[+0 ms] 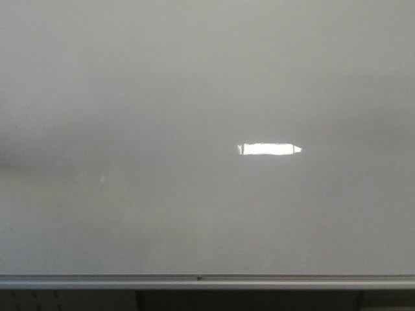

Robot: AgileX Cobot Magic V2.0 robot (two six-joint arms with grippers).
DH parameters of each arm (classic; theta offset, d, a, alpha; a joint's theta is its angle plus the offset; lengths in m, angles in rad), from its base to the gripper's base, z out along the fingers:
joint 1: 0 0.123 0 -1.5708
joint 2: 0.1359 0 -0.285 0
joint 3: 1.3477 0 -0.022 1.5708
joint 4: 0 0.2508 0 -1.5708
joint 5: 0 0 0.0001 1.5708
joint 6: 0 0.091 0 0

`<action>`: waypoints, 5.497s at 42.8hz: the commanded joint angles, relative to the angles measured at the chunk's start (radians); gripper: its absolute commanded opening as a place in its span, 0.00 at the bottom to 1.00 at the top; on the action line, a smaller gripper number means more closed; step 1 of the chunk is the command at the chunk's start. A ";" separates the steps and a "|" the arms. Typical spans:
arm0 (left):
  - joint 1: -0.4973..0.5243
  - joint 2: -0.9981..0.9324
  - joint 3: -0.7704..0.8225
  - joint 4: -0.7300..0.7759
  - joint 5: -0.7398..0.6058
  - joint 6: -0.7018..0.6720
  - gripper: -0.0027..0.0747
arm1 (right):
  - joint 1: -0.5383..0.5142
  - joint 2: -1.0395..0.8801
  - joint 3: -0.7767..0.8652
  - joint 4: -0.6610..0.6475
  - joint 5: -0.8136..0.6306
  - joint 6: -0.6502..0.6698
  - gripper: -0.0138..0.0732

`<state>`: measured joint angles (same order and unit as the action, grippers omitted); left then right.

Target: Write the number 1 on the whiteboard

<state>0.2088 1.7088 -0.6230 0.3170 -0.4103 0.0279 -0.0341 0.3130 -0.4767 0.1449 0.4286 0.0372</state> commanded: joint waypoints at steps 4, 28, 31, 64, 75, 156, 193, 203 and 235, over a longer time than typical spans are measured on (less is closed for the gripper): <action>0.002 -0.013 -0.026 -0.020 -0.048 -0.002 0.59 | 0.004 0.017 -0.035 0.008 -0.076 0.001 0.72; -0.033 -0.077 -0.026 -0.030 0.081 -0.057 0.01 | 0.004 0.017 -0.035 0.008 -0.076 0.001 0.72; -0.068 -0.120 -0.036 -0.031 0.182 -0.122 0.01 | 0.004 0.017 -0.035 0.008 -0.076 0.001 0.72; -0.663 -0.322 -0.313 -1.000 1.367 0.717 0.01 | 0.005 0.154 -0.081 0.092 0.111 -0.018 0.72; -0.695 -0.322 -0.370 -1.101 1.645 0.863 0.01 | 0.005 0.357 -0.243 0.429 0.410 -0.294 0.72; -0.849 -0.322 -0.370 -1.182 1.664 0.943 0.01 | 0.425 0.962 -0.338 1.168 0.753 -0.757 0.07; -0.798 -0.322 -0.477 -1.145 1.550 0.943 0.84 | 0.422 0.662 -0.157 0.785 0.075 -0.593 0.09; -0.774 -0.322 -0.483 -1.145 1.554 0.943 0.40 | 0.422 0.495 -0.125 0.693 -0.223 -0.594 0.09; -0.776 -0.322 -0.483 -1.149 1.554 0.943 0.01 | 0.422 0.852 -0.319 0.641 -0.586 -0.758 0.09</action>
<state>-0.5682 1.4165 -1.0756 -0.7783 1.1379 0.9714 0.3917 1.1441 -0.7341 0.7936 -0.0896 -0.6968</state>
